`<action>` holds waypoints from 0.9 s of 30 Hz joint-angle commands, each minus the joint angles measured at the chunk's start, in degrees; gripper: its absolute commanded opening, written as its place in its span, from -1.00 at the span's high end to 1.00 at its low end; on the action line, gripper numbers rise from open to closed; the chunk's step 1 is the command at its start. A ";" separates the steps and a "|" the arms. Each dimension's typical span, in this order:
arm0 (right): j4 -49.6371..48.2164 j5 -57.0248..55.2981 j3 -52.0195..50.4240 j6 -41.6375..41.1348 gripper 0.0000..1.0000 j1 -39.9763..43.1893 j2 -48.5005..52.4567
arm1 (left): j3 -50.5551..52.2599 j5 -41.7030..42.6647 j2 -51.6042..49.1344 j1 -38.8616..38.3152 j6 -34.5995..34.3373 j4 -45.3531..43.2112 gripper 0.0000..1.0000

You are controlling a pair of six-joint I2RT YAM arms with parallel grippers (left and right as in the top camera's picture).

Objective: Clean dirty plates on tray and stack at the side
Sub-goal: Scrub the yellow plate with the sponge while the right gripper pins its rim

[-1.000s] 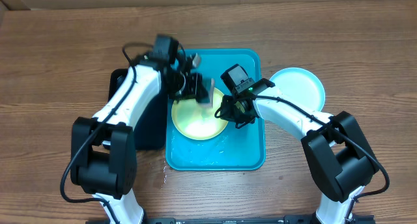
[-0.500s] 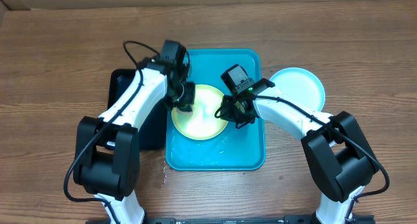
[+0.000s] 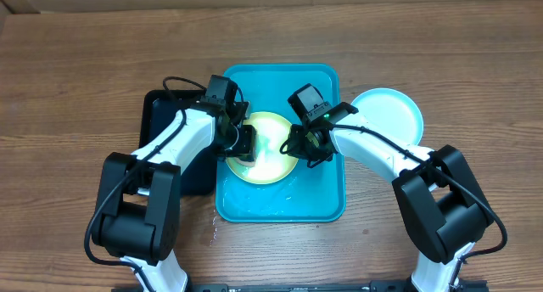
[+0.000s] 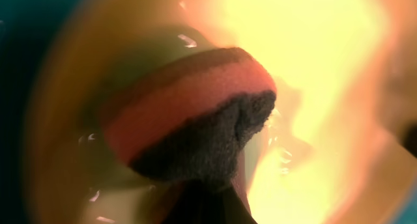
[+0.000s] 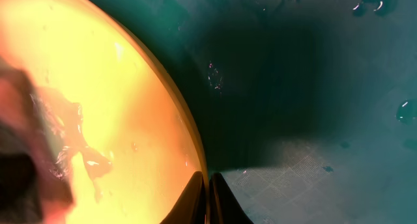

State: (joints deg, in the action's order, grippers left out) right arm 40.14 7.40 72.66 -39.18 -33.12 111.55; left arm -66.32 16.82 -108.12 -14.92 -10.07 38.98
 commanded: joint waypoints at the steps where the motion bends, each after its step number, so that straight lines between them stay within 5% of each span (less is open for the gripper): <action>1: -0.48 0.17 -0.28 -0.07 0.91 -0.42 0.02 | 1.18 17.92 -1.31 -0.83 3.26 0.55 0.92; 10: -0.42 0.17 -0.28 -0.04 0.91 -0.42 0.02 | -12.52 24.17 -1.25 -0.81 3.50 8.48 0.92; 18: -0.46 0.17 -0.28 -0.04 0.91 -0.42 0.02 | -21.14 5.35 -1.27 -0.92 3.17 16.09 0.92; 27: -0.44 0.17 -0.28 -0.04 0.91 -0.42 0.02 | -9.90 -2.84 -1.29 -0.92 1.42 12.28 0.92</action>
State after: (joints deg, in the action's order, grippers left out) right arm 39.94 7.53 72.66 -39.18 -33.15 111.55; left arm -81.78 18.72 -109.65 -15.40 -7.94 53.10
